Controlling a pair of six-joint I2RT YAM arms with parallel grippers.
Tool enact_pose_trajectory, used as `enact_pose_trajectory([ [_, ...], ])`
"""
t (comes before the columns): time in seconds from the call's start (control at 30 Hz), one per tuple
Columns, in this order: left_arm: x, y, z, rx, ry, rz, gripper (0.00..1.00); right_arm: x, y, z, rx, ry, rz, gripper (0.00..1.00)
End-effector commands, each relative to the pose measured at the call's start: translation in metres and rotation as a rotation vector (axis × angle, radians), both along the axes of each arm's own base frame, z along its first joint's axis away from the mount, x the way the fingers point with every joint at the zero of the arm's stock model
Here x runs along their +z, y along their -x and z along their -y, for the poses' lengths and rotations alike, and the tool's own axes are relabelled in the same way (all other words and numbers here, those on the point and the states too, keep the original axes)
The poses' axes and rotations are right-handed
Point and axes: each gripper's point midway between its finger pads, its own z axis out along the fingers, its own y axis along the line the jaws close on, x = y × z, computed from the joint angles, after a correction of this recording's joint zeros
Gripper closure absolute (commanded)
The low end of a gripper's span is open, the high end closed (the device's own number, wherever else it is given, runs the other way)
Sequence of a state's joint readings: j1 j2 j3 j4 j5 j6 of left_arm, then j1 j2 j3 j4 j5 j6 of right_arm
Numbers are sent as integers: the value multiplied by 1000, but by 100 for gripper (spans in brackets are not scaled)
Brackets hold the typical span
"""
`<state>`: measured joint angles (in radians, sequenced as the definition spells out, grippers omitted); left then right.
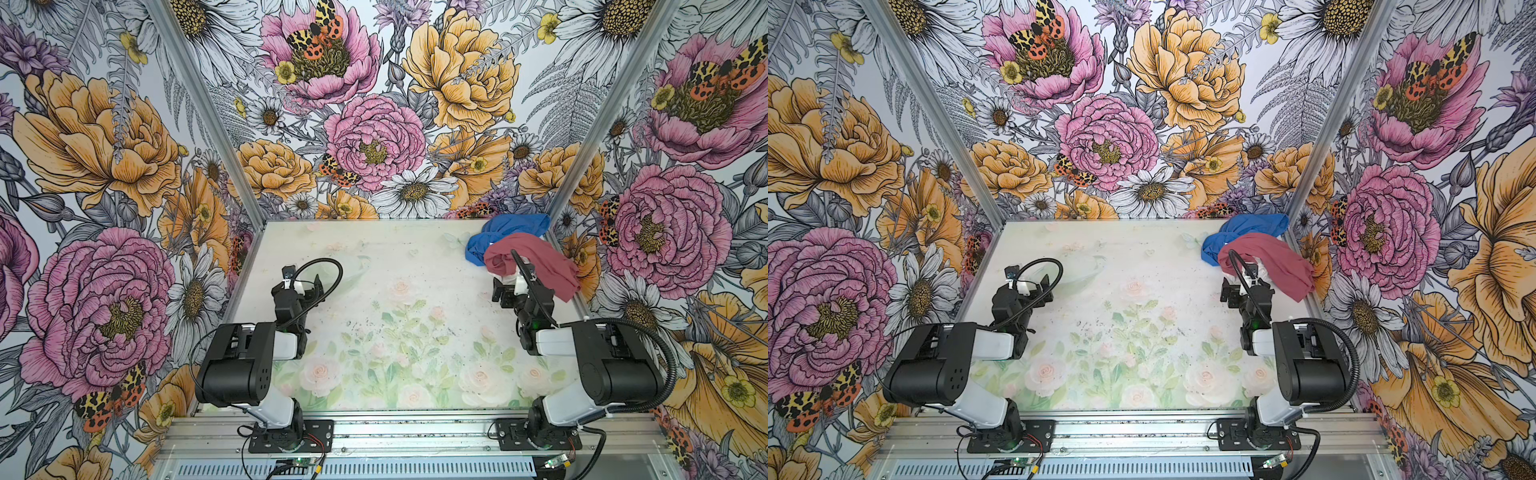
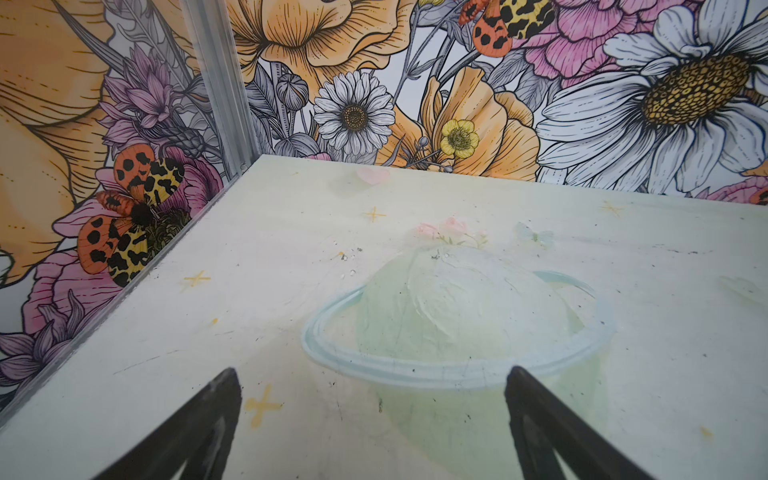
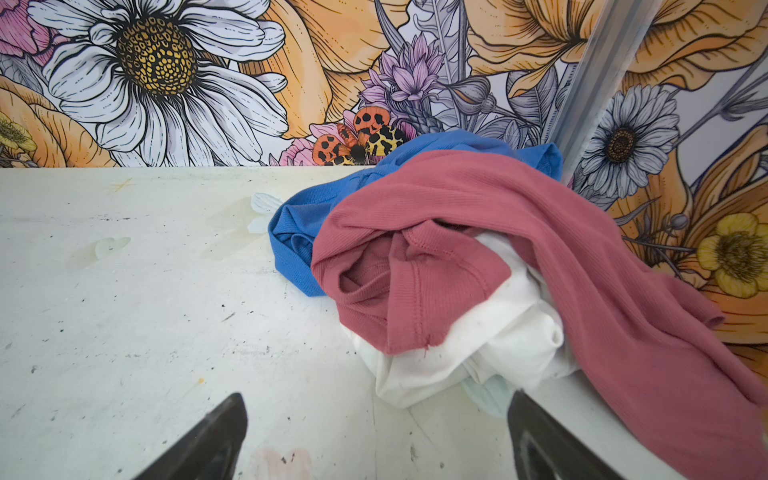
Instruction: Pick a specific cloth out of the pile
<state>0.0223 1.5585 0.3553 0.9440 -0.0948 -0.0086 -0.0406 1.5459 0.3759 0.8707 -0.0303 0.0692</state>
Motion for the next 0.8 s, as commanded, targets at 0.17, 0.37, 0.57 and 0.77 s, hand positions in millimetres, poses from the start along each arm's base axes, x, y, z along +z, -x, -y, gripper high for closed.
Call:
enact_pose_trajectory([
  [0.17, 91, 17, 61, -108, -129, -17, 1, 75, 25, 27, -209, -46, 35, 4],
  [0.37, 134, 45, 204, -551, -53, -84, 1, 88, 28, 40, -281, -204, -282, 10],
  [0.57, 170, 100, 329, -795, -32, -36, 1, 59, 12, 46, -321, -357, -454, 28],
  [0.77, 163, 138, 397, -906, -34, -64, 1, 17, -16, 53, -274, -474, -568, 62],
])
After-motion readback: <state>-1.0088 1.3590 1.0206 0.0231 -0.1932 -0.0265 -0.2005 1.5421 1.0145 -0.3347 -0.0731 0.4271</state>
